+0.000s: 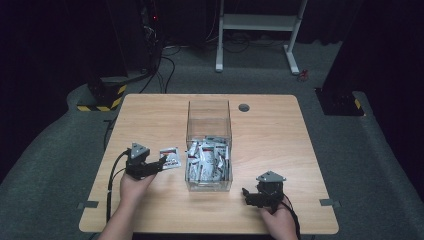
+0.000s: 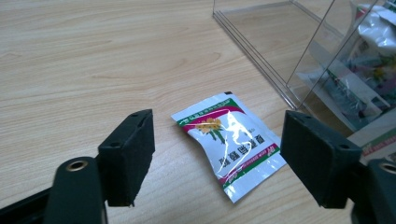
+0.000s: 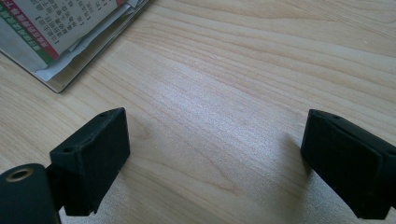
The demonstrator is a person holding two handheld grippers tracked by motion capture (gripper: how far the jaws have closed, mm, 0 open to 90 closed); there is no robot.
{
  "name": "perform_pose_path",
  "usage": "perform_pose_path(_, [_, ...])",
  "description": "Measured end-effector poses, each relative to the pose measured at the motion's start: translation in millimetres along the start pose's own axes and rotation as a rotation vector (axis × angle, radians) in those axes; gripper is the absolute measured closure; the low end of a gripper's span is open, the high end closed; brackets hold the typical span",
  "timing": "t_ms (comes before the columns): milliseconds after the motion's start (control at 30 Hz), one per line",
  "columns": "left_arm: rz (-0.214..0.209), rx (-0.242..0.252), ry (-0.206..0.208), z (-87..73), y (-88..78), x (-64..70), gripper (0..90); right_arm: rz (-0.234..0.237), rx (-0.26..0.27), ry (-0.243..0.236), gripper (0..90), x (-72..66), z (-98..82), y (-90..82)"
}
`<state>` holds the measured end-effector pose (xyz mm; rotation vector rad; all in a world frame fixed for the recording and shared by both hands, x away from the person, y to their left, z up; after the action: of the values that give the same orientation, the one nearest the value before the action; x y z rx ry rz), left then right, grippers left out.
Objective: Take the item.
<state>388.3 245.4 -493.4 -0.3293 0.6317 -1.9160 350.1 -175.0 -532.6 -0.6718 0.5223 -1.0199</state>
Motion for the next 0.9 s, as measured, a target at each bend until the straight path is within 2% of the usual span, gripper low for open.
perform_pose_path(567, [-0.049,0.016,-0.051,-21.8,-23.7,-6.1,23.0,0.000,-0.002,0.002,7.8,-0.1,0.0,-0.1])
perform_pose_path(833, [-0.067,-0.027,-0.034,-43.5,-33.9,-3.5,23.0,-0.001,-0.002,0.002,7.8,-0.1,0.0,-0.1])
perform_pose_path(900, [-0.070,-0.049,-0.017,-51.0,-35.9,-0.7,23.0,-0.001,-0.002,0.002,7.8,-0.1,0.0,-0.1])
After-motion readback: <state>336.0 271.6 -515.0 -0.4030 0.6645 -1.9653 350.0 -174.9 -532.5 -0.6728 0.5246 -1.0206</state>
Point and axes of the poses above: each handheld gripper's, and its own axes: y roughly forward along the jaws, z roughly out of its top, x roughly to its right, the point moved 1 cm from there along y, roughly forward along the jaws, and after that the axes turned 8 degrees about y, right-handed, at the moved point
